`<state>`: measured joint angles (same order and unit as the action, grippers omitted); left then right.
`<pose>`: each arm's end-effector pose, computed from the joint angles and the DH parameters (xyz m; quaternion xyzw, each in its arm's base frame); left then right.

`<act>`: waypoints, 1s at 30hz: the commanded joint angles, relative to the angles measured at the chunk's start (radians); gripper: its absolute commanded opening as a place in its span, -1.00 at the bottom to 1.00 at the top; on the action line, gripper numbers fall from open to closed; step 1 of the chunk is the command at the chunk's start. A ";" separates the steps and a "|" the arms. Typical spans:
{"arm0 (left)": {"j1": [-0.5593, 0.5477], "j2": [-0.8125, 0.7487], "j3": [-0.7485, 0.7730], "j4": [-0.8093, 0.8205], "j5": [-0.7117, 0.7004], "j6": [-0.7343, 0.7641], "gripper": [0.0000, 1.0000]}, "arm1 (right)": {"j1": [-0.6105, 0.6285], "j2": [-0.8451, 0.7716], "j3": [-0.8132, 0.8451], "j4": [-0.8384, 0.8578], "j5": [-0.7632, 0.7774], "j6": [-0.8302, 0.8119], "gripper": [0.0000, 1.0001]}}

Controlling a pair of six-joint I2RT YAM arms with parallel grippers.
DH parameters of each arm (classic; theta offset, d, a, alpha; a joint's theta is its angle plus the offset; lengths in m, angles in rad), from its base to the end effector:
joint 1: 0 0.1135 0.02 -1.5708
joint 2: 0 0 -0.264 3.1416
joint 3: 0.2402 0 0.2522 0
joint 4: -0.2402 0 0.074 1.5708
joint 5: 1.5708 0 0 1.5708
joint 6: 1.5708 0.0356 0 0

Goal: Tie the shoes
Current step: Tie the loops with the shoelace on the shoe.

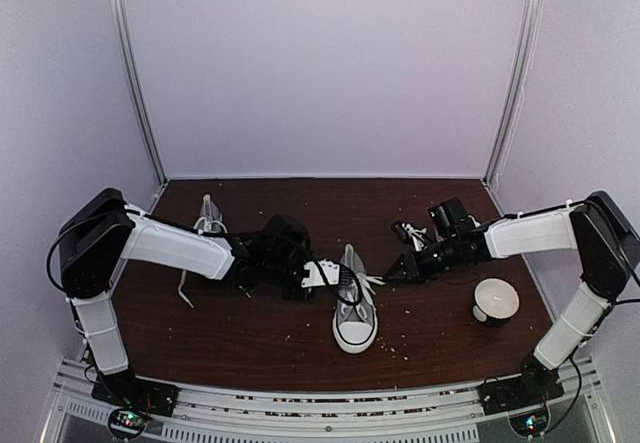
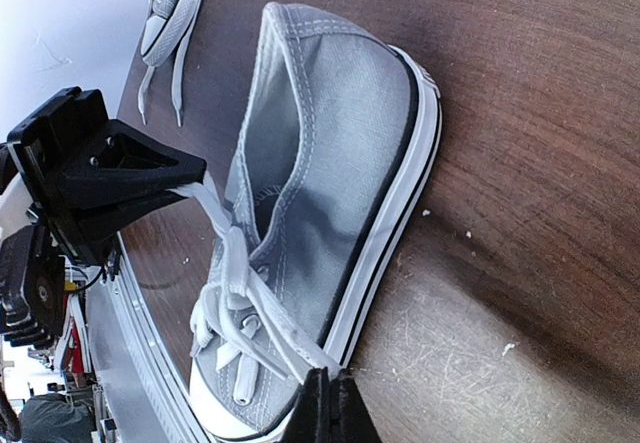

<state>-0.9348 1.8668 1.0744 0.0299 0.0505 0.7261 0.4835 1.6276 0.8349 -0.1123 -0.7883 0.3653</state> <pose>0.2308 -0.3156 0.1581 0.6852 0.6127 -0.0640 0.3886 0.2635 0.1669 0.1668 -0.1768 0.8637 0.4550 0.1255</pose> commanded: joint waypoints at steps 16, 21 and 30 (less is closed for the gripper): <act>0.053 -0.097 0.037 -0.030 0.196 -0.177 -0.02 | 0.043 0.019 0.075 -0.004 -0.010 -0.003 -1.00; 0.060 -0.140 0.095 -0.103 0.404 -0.244 0.12 | 0.043 0.010 0.082 -0.010 -0.010 -0.002 -1.00; 0.014 0.073 0.314 -0.050 0.353 -0.606 -0.15 | 0.043 -0.023 0.089 -0.028 0.015 0.008 -1.00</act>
<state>-0.8921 1.8549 1.3422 -0.0231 0.4404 0.2676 0.5243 1.6428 0.8986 -0.1272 -0.7975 0.3672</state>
